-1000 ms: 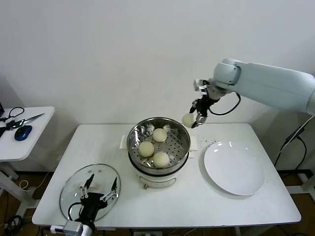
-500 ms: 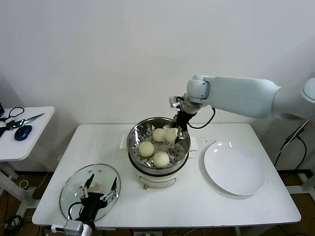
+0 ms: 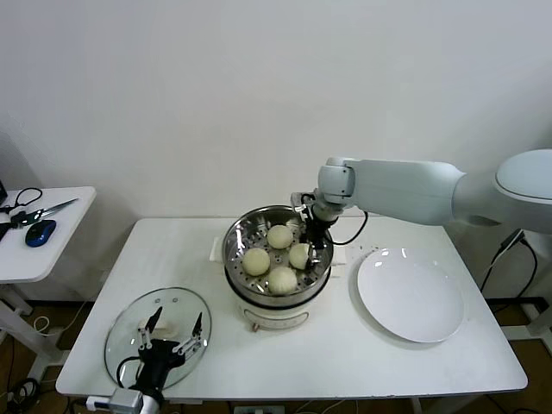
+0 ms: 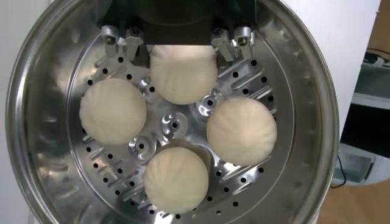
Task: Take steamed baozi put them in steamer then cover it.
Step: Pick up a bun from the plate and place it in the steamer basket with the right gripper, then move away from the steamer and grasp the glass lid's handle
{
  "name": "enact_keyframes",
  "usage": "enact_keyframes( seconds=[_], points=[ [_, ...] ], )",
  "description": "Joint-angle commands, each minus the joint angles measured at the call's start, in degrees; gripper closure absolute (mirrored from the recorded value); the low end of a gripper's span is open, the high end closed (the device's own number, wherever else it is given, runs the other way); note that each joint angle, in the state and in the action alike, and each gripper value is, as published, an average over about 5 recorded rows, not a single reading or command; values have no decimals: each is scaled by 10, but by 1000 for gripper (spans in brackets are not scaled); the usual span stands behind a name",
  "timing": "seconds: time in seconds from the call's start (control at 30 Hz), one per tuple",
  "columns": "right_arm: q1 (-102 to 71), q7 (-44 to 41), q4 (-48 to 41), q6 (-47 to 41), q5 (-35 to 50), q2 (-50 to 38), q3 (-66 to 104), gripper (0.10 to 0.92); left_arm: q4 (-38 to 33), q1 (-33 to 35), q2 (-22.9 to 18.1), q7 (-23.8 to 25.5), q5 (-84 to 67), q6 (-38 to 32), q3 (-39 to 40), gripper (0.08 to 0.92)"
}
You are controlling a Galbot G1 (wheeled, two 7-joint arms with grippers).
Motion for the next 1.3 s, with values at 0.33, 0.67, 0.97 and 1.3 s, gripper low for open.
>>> enact_keyframes(
  seconds=[0.33,0.67,0.97,1.3],
  points=[
    [11,-12,10,7,-2,-32,32,203,-2,2,2,0,3,1,1,177],
    [58,15,24,75,49,-129,90,203,2,0,2,0,14,-1,0,177],
    [-43,214,95,246,63,-299,206,203,4,-6,1,0,22,-4,-11,177],
    [-423,351,200,270,32,-410,604,203,9,-29,0,-6,53,3,-15,177]
  ],
)
